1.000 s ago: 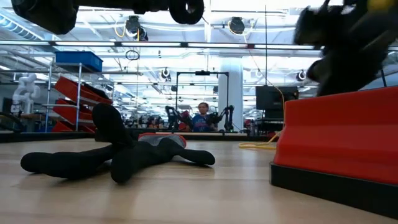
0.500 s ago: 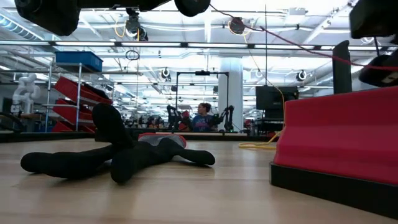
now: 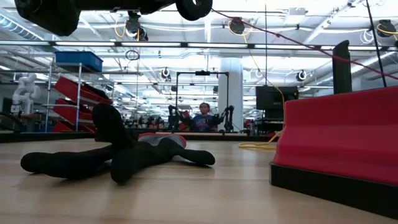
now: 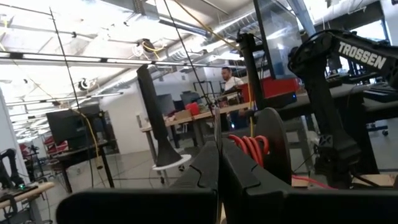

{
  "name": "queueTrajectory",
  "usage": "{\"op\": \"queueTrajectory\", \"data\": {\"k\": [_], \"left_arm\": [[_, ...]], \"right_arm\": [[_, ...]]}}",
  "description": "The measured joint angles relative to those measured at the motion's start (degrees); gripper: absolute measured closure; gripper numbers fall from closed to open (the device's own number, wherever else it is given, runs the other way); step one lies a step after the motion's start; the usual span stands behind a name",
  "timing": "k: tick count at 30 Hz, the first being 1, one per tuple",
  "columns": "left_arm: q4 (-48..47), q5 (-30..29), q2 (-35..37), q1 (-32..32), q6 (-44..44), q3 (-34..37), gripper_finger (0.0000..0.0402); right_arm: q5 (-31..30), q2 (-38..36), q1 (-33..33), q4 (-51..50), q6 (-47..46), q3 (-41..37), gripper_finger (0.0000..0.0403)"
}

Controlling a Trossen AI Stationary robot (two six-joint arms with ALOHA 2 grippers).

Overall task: Coil cords
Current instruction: Coil the red wire onto the black spool

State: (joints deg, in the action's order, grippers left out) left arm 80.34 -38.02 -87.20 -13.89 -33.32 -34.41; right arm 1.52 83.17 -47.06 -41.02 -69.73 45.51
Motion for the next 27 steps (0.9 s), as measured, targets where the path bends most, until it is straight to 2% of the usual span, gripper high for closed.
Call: {"op": "queueTrajectory", "data": {"k": [2, 4, 11, 14, 16, 18, 27], "left_arm": [[0.04, 0.02, -0.02, 0.00, 0.02, 0.00, 0.0402], [0.04, 0.02, -0.02, 0.02, 0.02, 0.00, 0.0402], [-0.24, 0.02, 0.00, 0.02, 0.07, 0.00, 0.0402], [-0.28, 0.04, 0.00, 0.02, 0.07, 0.00, 0.0402], [-0.27, 0.04, 0.00, 0.02, 0.07, 0.00, 0.0402], [-0.28, 0.04, 0.00, 0.02, 0.07, 0.00, 0.0402], [-0.34, 0.21, 0.00, 0.00, 0.09, 0.00, 0.0402]], "right_arm": [[-1.33, -0.02, -0.60, 1.75, 1.05, 1.33, 0.0361], [-5.89, -0.02, -1.25, 4.25, 3.93, 3.16, 0.0359], [-28.76, -0.11, -1.45, 6.02, 16.79, 10.74, 0.0329], [-41.30, -0.13, -0.95, 6.35, 21.00, 11.44, 0.0316], [-47.52, -0.13, 0.05, 6.39, 22.70, 11.35, 0.0310], [-49.61, -0.13, 1.90, 7.32, 24.53, 10.73, 0.0308], [-49.76, 1.27, 12.67, 21.72, 40.65, 6.30, 0.0308]]}}
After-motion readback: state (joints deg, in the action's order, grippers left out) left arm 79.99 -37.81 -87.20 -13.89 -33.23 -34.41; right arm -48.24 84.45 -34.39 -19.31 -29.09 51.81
